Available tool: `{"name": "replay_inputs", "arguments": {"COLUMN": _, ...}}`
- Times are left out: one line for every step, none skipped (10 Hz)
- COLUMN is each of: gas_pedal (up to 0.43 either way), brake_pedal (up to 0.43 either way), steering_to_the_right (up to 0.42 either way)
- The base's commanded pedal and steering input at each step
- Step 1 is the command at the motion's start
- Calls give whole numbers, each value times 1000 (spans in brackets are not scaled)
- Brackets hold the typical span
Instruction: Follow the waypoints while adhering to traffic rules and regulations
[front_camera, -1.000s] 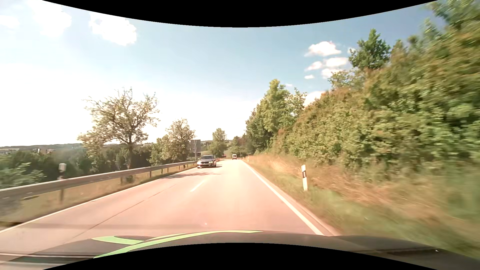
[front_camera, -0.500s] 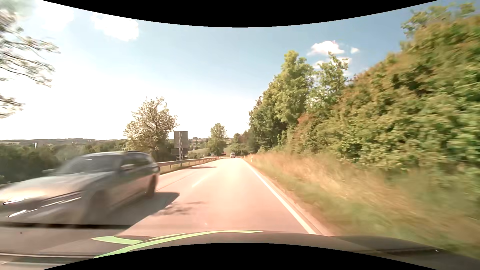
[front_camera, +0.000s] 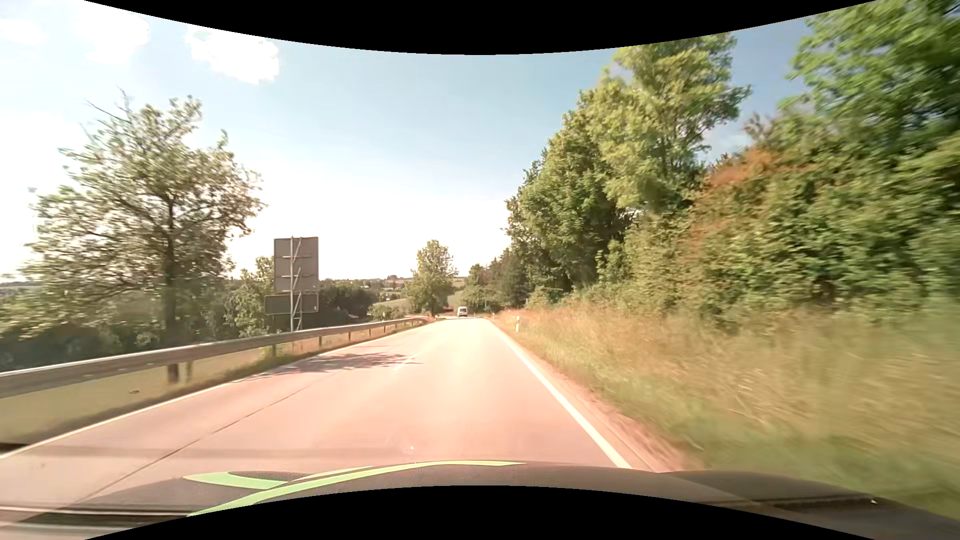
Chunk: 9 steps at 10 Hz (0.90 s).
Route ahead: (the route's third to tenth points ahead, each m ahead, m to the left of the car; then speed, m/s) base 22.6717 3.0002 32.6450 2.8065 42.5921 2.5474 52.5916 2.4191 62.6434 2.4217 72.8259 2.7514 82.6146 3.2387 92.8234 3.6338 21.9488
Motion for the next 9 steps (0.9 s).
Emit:
{"name": "replay_inputs", "arguments": {"gas_pedal": 0, "brake_pedal": 0, "steering_to_the_right": -3}}
{"name": "replay_inputs", "arguments": {"gas_pedal": 0, "brake_pedal": 0, "steering_to_the_right": -2}}
{"name": "replay_inputs", "arguments": {"gas_pedal": 0, "brake_pedal": 0, "steering_to_the_right": -2}}
{"name": "replay_inputs", "arguments": {"gas_pedal": 0, "brake_pedal": 0, "steering_to_the_right": -2}}
{"name": "replay_inputs", "arguments": {"gas_pedal": 0, "brake_pedal": 0, "steering_to_the_right": -1}}
{"name": "replay_inputs", "arguments": {"gas_pedal": 0, "brake_pedal": 0, "steering_to_the_right": 0}}
{"name": "replay_inputs", "arguments": {"gas_pedal": 0, "brake_pedal": 0, "steering_to_the_right": 0}}
{"name": "replay_inputs", "arguments": {"gas_pedal": 0, "brake_pedal": 0, "steering_to_the_right": 2}}
{"name": "replay_inputs", "arguments": {"gas_pedal": 0, "brake_pedal": 0, "steering_to_the_right": 3}}
